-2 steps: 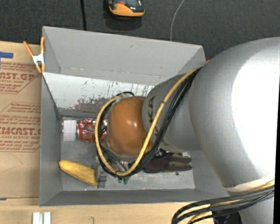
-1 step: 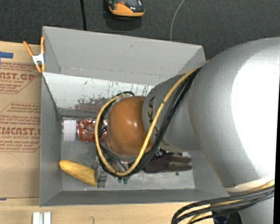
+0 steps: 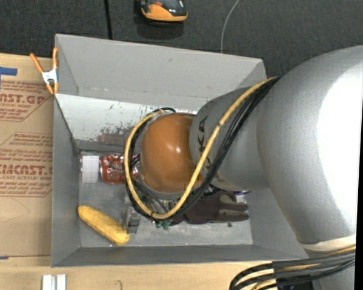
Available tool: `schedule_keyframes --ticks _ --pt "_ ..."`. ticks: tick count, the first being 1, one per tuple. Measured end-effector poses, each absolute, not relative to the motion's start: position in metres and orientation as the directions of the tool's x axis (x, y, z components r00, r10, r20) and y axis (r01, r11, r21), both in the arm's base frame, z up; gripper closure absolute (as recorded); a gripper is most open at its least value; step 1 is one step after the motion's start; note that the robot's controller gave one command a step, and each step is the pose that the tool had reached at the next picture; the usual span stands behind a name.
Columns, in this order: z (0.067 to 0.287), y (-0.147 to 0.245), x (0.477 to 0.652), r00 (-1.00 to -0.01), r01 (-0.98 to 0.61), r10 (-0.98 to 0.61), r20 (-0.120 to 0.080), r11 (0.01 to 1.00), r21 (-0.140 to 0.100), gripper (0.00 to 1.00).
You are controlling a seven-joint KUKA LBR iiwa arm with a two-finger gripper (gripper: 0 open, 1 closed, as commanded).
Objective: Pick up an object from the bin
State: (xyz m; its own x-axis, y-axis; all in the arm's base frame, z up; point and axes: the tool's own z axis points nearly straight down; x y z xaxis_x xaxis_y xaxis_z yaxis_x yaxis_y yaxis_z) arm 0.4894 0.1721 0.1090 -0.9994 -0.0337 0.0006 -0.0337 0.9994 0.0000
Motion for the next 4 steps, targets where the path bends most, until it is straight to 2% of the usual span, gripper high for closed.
schedule_keyframes --ticks 1,2,3,4 --pt "0.112 0.182 0.495 -0.999 -0.033 -0.033 0.0 0.999 0.002 0.0" --pt "0.113 0.182 0.495 -0.999 -0.033 -0.033 0.0 0.999 0.002 0.0" --pt "0.086 0.209 0.491 -0.999 -0.036 -0.036 -0.002 0.999 0.001 0.0" --pt "0.071 0.221 0.488 -1.0 -0.002 -0.002 0.001 1.0 0.001 1.0"
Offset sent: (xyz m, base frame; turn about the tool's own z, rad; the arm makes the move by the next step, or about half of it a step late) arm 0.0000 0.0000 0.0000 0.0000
